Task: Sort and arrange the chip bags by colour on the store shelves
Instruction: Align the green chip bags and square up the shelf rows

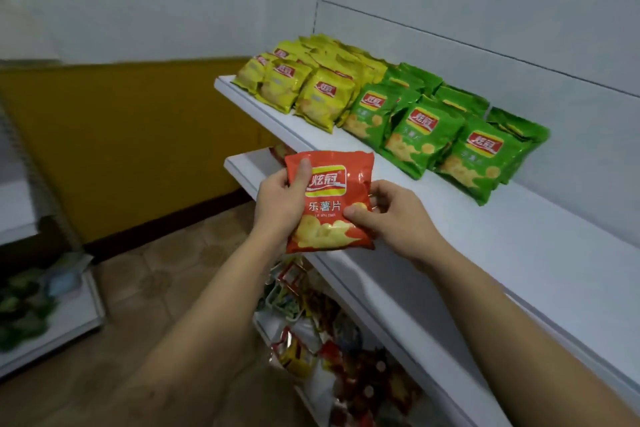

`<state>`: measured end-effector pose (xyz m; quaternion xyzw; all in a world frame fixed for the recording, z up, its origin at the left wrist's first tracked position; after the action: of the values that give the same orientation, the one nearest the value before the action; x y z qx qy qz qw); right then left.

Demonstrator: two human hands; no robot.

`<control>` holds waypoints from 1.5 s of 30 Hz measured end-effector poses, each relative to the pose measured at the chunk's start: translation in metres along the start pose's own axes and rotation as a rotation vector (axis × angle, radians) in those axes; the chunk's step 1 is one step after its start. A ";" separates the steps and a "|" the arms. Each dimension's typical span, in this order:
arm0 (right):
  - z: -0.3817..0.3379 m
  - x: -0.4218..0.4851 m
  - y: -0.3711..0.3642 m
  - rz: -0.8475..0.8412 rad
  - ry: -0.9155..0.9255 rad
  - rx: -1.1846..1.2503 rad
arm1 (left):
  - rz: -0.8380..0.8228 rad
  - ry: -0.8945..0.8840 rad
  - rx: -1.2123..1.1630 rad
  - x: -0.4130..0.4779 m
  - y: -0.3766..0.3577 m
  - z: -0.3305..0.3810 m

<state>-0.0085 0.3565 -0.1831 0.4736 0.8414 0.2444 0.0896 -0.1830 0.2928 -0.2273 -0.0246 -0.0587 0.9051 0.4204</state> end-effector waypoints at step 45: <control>0.274 0.290 -0.163 0.252 -0.394 0.013 | -0.304 -0.263 1.152 0.238 0.041 -0.228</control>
<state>-0.1818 0.6195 -0.4770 0.6138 0.7436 0.1510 0.2180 -0.3469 0.4679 -0.4575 0.3273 0.3861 0.7166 0.4799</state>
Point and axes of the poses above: each hand's wrist, its own x-axis towards the middle knuckle, its own y-axis out of the back of the hand, z = x × y, the point moved 9 cm from there along x, towards the middle knuckle, and after that the axes turned 1 degree about -y, right-handed, at the moved point
